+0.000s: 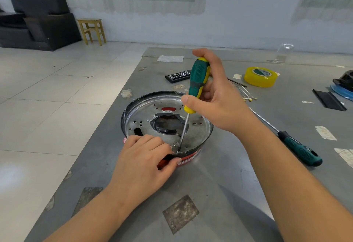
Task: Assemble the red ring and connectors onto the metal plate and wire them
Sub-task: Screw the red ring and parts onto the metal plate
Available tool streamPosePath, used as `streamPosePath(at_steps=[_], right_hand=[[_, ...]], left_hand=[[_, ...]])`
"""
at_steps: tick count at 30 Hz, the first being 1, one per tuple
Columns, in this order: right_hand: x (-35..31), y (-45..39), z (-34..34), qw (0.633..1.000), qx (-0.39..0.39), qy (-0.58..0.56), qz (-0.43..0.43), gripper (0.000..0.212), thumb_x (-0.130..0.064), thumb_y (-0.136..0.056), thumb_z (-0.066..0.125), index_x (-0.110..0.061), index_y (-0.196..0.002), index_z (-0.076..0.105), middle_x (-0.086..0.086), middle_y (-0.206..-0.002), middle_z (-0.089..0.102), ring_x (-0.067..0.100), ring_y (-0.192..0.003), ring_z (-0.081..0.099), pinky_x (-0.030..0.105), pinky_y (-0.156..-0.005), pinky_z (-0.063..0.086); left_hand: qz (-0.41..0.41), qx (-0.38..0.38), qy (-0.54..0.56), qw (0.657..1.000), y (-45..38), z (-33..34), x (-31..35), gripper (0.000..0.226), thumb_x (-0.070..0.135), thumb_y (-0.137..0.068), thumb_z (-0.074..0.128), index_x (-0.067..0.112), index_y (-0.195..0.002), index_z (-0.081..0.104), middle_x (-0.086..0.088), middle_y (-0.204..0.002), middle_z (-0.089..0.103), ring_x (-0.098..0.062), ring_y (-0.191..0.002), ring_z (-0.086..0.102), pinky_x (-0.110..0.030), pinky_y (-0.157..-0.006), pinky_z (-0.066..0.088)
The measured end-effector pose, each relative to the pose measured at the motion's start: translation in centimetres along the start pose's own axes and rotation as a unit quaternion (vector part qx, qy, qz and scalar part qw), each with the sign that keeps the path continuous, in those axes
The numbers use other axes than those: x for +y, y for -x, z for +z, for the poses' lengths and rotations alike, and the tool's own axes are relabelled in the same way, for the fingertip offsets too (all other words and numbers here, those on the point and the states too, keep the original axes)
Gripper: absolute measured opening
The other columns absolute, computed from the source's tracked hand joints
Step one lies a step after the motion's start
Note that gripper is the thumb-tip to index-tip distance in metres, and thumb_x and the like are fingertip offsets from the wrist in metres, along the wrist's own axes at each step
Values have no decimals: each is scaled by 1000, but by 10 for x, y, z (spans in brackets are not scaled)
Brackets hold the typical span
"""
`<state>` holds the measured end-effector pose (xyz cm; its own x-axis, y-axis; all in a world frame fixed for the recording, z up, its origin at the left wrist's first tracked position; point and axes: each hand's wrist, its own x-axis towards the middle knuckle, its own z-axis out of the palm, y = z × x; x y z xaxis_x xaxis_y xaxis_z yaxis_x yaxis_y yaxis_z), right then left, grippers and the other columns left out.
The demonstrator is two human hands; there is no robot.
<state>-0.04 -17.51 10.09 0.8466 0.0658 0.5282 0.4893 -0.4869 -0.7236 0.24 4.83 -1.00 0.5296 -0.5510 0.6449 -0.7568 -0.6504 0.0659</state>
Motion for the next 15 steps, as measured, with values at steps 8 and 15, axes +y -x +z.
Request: streamPosePath(at_steps=[8,15], right_hand=[[-22,-1,6,989,-14,123,-81,74,-31,-84,80,-42,-139,32,-1,-68,53,14,-53,56,32,-56,56],[-37,-7,3,979,-33,182,-84,40,-34,-101,53,-38,-139,40,-8,-84,58,11,-71,61,29,-70,56]], left_hand=[[-1,53,-30,998,5,13,3,32,51,-93,64,21,-81,68,9,-77,60,-20,-76,60,-41,-80,44],[8,67,-44,997,8,16,2,30,47,-92,68,19,-80,67,7,-77,59,-21,-74,59,-40,-78,42]])
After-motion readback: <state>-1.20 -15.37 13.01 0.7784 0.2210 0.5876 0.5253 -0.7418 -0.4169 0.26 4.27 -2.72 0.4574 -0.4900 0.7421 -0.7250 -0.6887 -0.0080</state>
